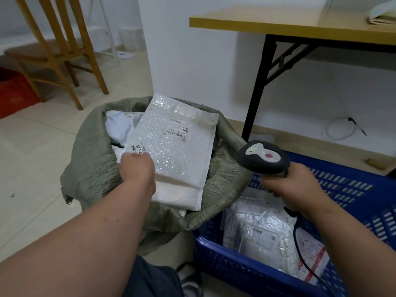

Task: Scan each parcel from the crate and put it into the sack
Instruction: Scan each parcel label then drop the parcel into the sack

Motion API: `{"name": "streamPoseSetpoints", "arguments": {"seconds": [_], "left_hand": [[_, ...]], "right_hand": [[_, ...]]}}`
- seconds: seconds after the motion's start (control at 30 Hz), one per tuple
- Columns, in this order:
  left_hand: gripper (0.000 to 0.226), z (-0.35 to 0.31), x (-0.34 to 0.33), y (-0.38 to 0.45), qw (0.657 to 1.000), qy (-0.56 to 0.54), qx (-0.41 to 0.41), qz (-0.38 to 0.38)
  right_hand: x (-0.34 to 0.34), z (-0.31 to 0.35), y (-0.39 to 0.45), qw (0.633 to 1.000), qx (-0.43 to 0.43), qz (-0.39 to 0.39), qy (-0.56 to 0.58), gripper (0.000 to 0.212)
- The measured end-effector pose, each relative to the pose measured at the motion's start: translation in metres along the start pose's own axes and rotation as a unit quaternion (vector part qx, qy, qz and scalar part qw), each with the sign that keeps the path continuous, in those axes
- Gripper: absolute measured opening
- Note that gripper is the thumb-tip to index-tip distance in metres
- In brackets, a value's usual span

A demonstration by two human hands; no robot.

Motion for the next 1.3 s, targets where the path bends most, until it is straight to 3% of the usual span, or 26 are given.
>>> {"name": "streamPoseSetpoints", "arguments": {"seconds": [0.3, 0.53, 0.67, 0.9, 1.0, 1.23, 1.3], "left_hand": [[0.009, -0.04, -0.058, -0.08, 0.971, 0.089, -0.169, 0.146], [0.003, -0.035, -0.145, -0.162, 0.865, 0.225, -0.344, 0.288], [0.005, -0.006, -0.193, -0.203, 0.819, 0.265, -0.358, 0.36], [0.017, 0.094, -0.27, -0.232, 0.688, 0.467, -0.281, 0.48], [0.042, 0.146, -0.294, -0.23, 0.635, 0.538, -0.211, 0.513], [0.06, 0.25, -0.304, -0.214, 0.41, 0.714, -0.175, 0.54], [0.061, 0.27, -0.309, -0.213, 0.37, 0.732, -0.191, 0.539]], "right_hand": [[0.038, -0.041, -0.002, 0.99, -0.106, -0.056, 0.068, 0.009], [0.073, -0.099, -0.011, 0.968, -0.212, -0.086, 0.1, 0.015], [0.089, -0.133, -0.014, 0.956, -0.252, -0.099, 0.114, 0.015], [0.104, -0.194, 0.004, 0.937, -0.299, -0.087, 0.156, 0.016], [0.101, -0.223, 0.015, 0.93, -0.327, -0.062, 0.154, 0.017], [0.078, -0.284, 0.04, 0.917, -0.368, 0.012, 0.156, 0.015], [0.07, -0.297, 0.043, 0.911, -0.381, 0.035, 0.153, 0.018]]}}
Point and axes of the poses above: each hand's wrist, its own y-axis towards the middle knuckle, its own x-axis out of the back of the hand, z = x × y, the point moved 7 cm from there along y, towards the middle knuckle
